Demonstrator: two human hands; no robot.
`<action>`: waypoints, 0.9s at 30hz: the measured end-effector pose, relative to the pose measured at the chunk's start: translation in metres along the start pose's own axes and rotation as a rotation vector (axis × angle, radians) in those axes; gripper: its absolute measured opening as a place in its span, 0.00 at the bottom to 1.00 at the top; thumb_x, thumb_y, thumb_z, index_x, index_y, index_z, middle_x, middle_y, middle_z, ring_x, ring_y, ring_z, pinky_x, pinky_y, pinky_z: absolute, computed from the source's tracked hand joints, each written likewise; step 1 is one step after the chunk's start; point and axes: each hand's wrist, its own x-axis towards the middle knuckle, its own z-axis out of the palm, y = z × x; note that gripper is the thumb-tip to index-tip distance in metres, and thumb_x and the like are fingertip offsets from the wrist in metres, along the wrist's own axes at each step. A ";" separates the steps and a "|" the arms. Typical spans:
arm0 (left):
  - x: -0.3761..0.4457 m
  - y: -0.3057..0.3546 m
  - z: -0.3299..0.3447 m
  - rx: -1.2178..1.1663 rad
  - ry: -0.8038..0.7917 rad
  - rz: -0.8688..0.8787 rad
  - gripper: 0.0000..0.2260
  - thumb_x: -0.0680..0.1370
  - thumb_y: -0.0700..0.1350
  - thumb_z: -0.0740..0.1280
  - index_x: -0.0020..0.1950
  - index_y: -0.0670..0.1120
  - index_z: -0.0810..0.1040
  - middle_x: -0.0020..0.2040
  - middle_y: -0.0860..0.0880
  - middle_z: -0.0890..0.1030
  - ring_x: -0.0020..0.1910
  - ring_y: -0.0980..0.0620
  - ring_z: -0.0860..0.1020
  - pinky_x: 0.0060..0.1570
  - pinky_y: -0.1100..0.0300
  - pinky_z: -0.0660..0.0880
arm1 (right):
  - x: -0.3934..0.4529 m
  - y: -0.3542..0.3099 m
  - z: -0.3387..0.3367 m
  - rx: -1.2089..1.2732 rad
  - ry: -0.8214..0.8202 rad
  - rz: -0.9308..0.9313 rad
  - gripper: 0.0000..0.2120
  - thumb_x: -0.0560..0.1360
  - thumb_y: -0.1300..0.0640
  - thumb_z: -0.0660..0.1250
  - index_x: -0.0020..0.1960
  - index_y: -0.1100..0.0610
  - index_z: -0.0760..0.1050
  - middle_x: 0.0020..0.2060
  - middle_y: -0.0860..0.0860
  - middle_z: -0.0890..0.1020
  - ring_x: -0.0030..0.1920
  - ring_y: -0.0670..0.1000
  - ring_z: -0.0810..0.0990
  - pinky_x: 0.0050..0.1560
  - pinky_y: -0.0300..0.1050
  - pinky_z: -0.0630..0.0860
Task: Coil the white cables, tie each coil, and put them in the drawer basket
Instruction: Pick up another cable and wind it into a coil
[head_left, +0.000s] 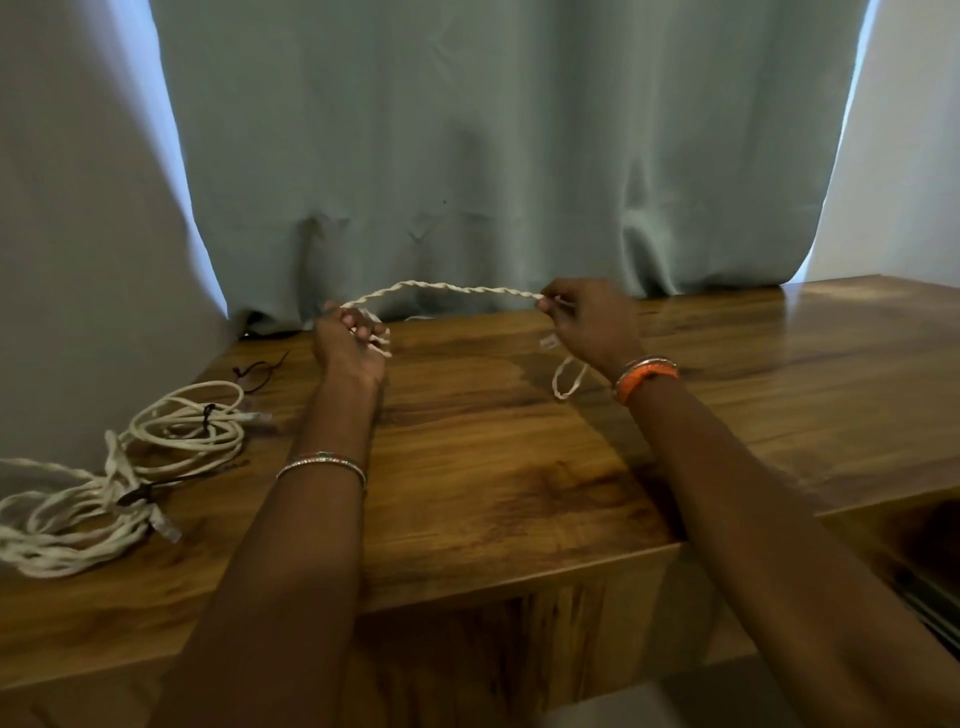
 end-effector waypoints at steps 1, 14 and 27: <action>0.000 -0.004 0.001 0.098 0.053 0.044 0.20 0.82 0.44 0.53 0.28 0.48 0.63 0.15 0.55 0.63 0.14 0.58 0.60 0.20 0.70 0.59 | -0.001 -0.010 0.001 -0.135 -0.043 -0.065 0.08 0.75 0.52 0.65 0.49 0.52 0.82 0.41 0.53 0.84 0.43 0.54 0.81 0.41 0.44 0.73; -0.021 -0.056 0.007 1.101 -0.574 -0.200 0.17 0.78 0.39 0.53 0.30 0.42 0.69 0.19 0.49 0.68 0.17 0.53 0.63 0.24 0.62 0.59 | 0.004 -0.027 0.004 0.416 -0.437 -0.069 0.11 0.77 0.59 0.63 0.36 0.57 0.76 0.26 0.47 0.71 0.28 0.44 0.68 0.34 0.41 0.64; -0.030 -0.005 0.010 0.525 -0.582 -0.322 0.12 0.72 0.47 0.58 0.32 0.44 0.74 0.19 0.55 0.64 0.15 0.60 0.60 0.20 0.70 0.64 | 0.007 0.027 0.000 -0.322 -0.264 -0.029 0.09 0.77 0.52 0.61 0.49 0.54 0.79 0.51 0.54 0.80 0.55 0.57 0.77 0.58 0.50 0.64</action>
